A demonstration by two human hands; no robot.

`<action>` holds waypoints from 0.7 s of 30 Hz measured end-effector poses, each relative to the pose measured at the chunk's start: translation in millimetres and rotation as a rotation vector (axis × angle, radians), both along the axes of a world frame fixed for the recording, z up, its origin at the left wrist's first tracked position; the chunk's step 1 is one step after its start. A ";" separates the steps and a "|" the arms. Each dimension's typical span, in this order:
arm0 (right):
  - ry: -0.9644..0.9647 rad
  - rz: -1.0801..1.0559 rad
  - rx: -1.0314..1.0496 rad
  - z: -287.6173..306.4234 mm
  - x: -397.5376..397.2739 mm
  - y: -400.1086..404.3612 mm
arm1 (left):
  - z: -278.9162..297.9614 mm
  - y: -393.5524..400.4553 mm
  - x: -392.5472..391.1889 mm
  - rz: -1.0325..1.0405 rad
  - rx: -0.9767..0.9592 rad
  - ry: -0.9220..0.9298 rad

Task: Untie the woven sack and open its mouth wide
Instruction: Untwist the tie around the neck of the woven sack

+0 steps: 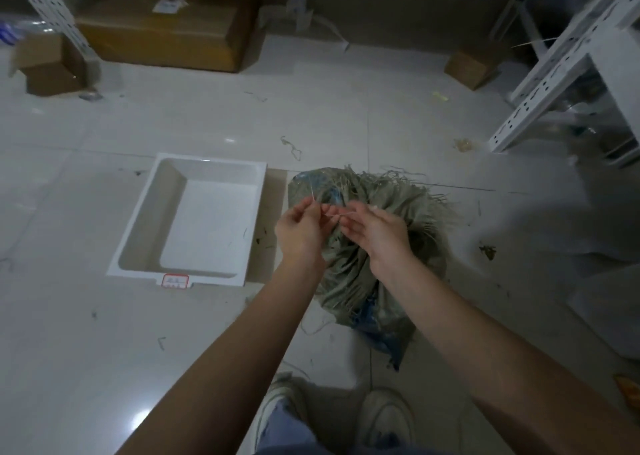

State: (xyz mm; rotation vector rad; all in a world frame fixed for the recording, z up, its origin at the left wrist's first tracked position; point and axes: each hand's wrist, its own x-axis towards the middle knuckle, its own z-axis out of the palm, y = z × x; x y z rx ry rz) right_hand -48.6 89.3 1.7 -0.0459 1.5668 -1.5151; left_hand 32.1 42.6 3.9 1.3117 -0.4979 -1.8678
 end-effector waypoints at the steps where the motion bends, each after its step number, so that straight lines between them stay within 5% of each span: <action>1: 0.080 0.057 0.032 -0.5 2.6 -8.7 | -1.5 -5.6 5.7 -0.007 -0.028 -0.017; 5: 0.328 0.198 0.121 -7.2 15.6 -55.8 | -5.2 -40.1 31.7 -0.064 -0.134 -0.082; 10: 0.379 0.246 0.137 -16.7 48.1 -126.8 | -21.5 -113.3 61.4 -0.012 -0.086 -0.141; 16: 0.464 0.260 0.159 -86.0 109.1 -175.9 | -90.9 -150.3 104.6 -0.054 -0.257 -0.539; 21: 0.492 0.601 0.249 -140.7 158.9 -164.6 | -173.0 -152.3 156.3 -0.265 -0.107 -0.856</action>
